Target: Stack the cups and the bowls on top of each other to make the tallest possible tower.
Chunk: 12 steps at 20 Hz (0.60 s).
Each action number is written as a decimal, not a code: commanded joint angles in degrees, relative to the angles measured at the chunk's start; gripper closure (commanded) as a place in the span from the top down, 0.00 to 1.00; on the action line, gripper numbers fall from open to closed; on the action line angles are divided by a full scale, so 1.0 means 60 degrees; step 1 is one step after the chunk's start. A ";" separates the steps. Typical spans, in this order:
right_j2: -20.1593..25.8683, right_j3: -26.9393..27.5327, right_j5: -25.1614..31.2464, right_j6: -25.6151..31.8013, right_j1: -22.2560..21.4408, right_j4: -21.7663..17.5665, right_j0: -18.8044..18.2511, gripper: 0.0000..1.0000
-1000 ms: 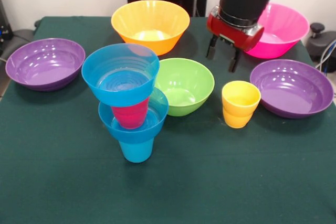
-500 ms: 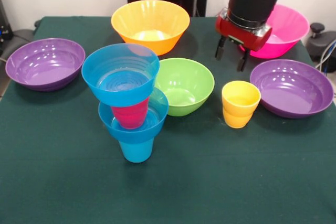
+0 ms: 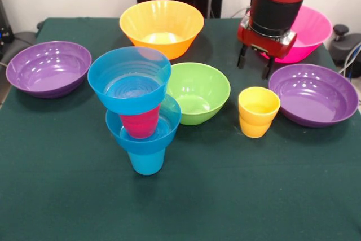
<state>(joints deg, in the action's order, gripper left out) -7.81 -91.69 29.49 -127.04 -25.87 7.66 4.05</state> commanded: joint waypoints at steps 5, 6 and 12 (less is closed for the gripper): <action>0.2232 -0.0389 0.1314 0.2437 -0.0252 -0.2063 -0.0527 1.00; 0.2276 -0.0523 0.1394 0.2374 -0.0399 -0.2132 -0.0558 1.00; 0.2791 -0.0984 0.2390 0.2179 -0.1185 -0.2311 -0.0903 1.00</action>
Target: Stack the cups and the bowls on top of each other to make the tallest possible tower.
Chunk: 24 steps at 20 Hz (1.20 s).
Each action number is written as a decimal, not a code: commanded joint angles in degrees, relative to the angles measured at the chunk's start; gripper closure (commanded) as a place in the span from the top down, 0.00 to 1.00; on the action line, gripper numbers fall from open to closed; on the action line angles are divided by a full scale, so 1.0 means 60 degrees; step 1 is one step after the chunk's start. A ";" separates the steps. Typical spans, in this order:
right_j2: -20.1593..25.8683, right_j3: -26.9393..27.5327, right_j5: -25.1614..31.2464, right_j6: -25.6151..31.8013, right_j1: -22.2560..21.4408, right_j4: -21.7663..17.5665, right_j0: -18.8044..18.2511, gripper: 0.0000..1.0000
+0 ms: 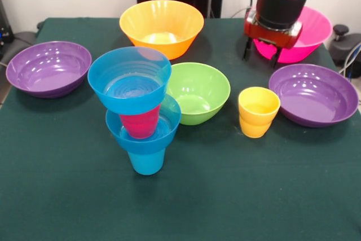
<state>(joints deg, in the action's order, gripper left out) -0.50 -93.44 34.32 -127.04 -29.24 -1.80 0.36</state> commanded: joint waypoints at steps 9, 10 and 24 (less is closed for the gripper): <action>0.1641 0.0247 0.2768 0.2351 -0.0746 -0.1559 -0.0307 1.00; 0.1623 0.0326 0.2685 0.2414 -0.0639 -0.1743 -0.0328 1.00; 0.1994 0.1507 0.1998 0.2683 0.0760 -0.3929 -0.0932 1.00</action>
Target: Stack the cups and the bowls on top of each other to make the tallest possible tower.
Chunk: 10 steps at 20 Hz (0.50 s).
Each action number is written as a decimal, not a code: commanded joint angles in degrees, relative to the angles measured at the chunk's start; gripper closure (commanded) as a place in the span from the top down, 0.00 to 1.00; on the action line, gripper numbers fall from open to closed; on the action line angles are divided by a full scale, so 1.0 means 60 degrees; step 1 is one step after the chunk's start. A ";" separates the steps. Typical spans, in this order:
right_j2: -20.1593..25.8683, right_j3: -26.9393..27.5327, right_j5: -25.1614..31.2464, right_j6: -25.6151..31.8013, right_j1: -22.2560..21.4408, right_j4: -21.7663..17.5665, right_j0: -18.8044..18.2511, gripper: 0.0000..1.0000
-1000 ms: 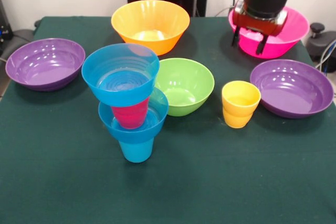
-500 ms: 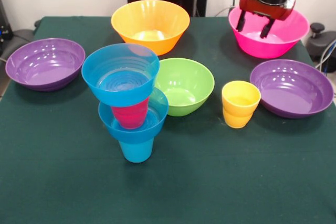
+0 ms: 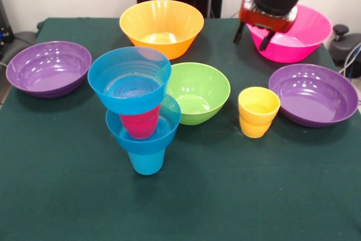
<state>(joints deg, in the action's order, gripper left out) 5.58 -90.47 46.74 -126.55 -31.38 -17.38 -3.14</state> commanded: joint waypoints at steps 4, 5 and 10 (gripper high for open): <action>0.1185 0.1187 -0.0126 0.2636 0.1387 -0.1632 -0.0608 1.00; 0.1235 0.1182 -0.0172 0.2612 0.1417 -0.1696 -0.0650 1.00; 0.1459 0.1521 -0.0024 0.2541 0.1678 -0.1917 -0.0751 1.00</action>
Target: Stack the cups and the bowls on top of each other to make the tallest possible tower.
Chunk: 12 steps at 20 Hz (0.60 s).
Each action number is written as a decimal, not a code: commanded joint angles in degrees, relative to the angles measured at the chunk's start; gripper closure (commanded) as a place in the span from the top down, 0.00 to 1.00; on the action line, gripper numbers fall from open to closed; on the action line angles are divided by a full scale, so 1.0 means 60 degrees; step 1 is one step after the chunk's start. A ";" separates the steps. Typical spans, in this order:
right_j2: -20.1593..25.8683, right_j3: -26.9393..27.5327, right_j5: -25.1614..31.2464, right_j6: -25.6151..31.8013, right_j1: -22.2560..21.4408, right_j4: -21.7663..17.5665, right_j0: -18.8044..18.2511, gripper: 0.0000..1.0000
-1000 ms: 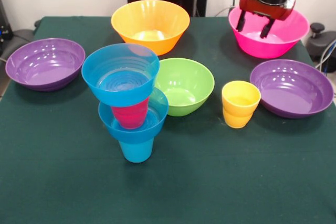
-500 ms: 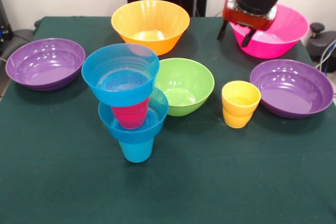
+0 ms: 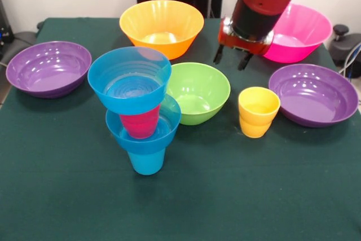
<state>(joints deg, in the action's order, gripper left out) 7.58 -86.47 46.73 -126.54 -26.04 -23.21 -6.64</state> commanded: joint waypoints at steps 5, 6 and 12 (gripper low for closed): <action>0.1193 0.0930 -0.0423 0.2127 0.1048 -0.1158 -0.0110 1.00; 0.1216 0.0957 -0.0462 0.2085 0.1080 -0.1189 -0.0098 1.00; 0.1384 0.1262 -0.0222 0.2088 0.1205 -0.1269 -0.0109 1.00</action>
<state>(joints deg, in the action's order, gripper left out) 9.77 -84.04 46.72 -126.54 -21.23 -26.56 -7.15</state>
